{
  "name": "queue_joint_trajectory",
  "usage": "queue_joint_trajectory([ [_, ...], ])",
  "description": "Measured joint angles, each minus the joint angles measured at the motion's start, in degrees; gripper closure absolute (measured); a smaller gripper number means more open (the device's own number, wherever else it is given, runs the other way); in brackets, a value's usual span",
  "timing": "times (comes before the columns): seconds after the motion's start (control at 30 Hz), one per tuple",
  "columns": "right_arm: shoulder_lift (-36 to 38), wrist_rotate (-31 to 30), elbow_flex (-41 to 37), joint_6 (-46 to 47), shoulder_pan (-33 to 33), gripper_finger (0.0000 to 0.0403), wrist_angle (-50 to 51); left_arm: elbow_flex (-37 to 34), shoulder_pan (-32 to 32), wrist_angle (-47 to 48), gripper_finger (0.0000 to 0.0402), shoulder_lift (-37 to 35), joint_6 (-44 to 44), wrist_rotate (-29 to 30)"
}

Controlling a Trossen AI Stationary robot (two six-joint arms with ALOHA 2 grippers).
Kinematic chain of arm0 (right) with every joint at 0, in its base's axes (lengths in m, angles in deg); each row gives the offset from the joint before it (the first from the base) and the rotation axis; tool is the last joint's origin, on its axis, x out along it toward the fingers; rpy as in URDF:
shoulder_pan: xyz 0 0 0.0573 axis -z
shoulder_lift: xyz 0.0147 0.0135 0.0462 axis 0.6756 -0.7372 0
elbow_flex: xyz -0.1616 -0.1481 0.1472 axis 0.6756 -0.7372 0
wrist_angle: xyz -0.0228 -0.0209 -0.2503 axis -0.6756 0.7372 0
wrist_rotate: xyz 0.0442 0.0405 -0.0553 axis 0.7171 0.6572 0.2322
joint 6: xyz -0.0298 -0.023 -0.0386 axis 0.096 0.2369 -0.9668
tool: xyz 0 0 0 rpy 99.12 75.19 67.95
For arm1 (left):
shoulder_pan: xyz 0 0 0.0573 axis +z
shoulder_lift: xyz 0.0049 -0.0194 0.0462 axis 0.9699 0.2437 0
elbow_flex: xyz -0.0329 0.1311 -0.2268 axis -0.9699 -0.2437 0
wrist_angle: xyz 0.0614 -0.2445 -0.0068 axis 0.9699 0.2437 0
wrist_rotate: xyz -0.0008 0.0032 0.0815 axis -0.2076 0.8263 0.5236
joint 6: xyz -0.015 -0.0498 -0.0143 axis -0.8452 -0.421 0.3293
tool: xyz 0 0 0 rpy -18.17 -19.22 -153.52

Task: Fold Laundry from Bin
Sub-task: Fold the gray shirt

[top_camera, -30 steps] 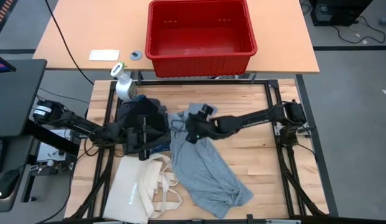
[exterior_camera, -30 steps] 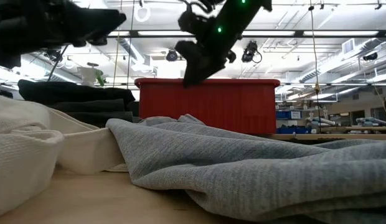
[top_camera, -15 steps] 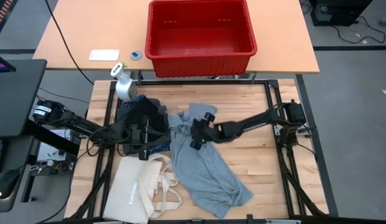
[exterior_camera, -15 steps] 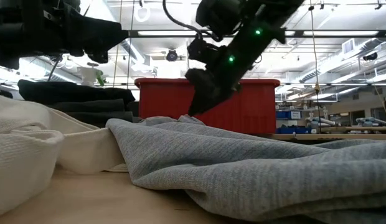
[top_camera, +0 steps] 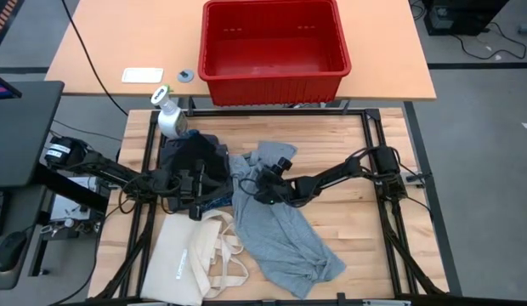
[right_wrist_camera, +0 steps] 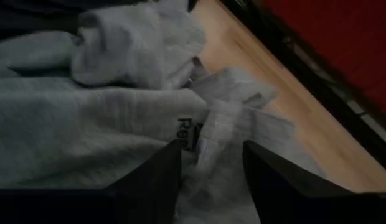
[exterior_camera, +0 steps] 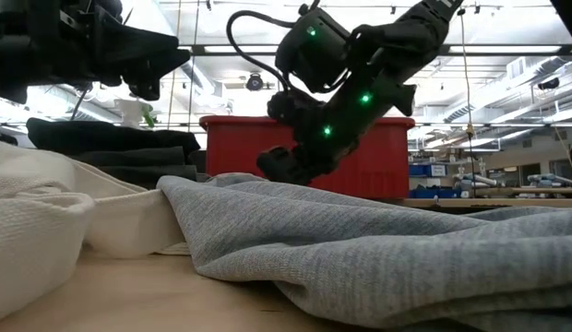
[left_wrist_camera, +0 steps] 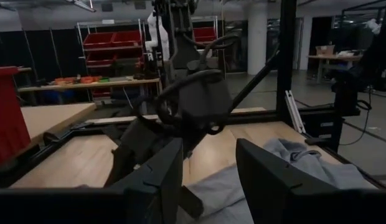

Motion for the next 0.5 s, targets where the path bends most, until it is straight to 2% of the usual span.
queue_joint_trajectory([
  [0.17, -0.29, 1.66, 0.02, -1.22, -0.03, 0.0275, -0.60, 0.00, 0.01, 0.46, 0.0250, 0.00, 0.74, 0.01],
  [0.3, -0.46, 0.80, 0.02, -1.15, 0.26, 0.0372, 0.15, 0.00, 0.01, 1.17, 0.0250, 0.02, 0.87, 0.01],
  [0.33, -0.46, 0.18, 0.02, -1.79, 0.26, 0.0385, 0.00, 0.00, 0.01, 1.20, 0.0250, 0.02, 0.91, 0.01],
  [0.5, 1.41, -1.44, 0.00, -4.31, -0.10, 0.0394, 0.64, 0.00, 0.01, 1.22, 0.0250, 0.02, 1.51, 0.01],
])
